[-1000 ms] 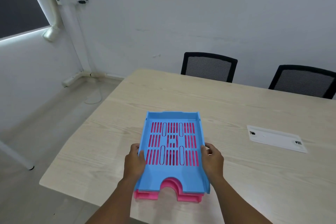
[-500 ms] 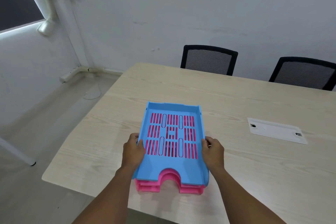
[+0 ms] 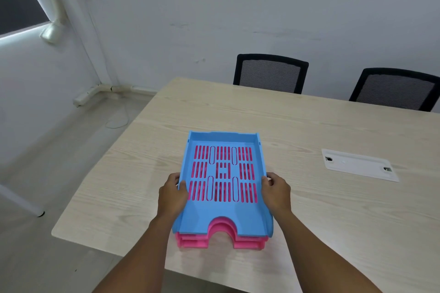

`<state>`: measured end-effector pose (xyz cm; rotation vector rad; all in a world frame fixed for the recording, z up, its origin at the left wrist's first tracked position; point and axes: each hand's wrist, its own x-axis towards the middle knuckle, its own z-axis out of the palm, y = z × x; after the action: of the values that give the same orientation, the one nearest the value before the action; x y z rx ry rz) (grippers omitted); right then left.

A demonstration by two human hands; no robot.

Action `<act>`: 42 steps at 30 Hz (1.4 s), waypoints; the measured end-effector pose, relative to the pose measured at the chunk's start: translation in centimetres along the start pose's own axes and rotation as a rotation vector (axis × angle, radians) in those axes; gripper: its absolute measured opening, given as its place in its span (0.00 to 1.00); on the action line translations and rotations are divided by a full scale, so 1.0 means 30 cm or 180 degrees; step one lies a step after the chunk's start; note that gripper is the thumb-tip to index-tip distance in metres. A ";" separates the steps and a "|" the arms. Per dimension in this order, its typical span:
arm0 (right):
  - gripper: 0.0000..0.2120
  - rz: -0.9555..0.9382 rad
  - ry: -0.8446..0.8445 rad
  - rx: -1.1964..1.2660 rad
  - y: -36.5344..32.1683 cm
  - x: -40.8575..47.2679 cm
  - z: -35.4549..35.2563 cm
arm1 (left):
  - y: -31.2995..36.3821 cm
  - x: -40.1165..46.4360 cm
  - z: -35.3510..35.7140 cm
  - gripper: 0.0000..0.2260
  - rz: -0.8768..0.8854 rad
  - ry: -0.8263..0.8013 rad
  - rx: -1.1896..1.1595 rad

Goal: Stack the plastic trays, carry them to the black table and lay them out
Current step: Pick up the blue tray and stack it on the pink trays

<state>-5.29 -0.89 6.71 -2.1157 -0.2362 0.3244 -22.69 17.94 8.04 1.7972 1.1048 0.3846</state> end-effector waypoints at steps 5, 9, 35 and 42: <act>0.14 0.0253 -0.0190 0.0189 -0.003 0.018 0.006 | 0.016 0.011 0.016 0.14 -0.0085 -0.0202 -0.0060; 0.14 0.0276 -0.0252 0.0253 -0.010 0.021 0.004 | 0.023 0.028 0.010 0.16 -0.0183 -0.0330 -0.0108; 0.14 -0.0007 -0.0194 -0.0169 -0.052 0.044 -0.027 | 0.023 0.069 0.000 0.14 0.0055 -0.0204 0.0347; 0.14 0.0082 -0.0079 -0.0037 -0.018 0.014 -0.015 | -0.006 0.056 0.025 0.12 0.0088 -0.0216 0.0329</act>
<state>-4.77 -0.85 7.35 -2.1285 -0.2261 0.3655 -21.36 18.92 7.18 1.9040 1.0704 0.2852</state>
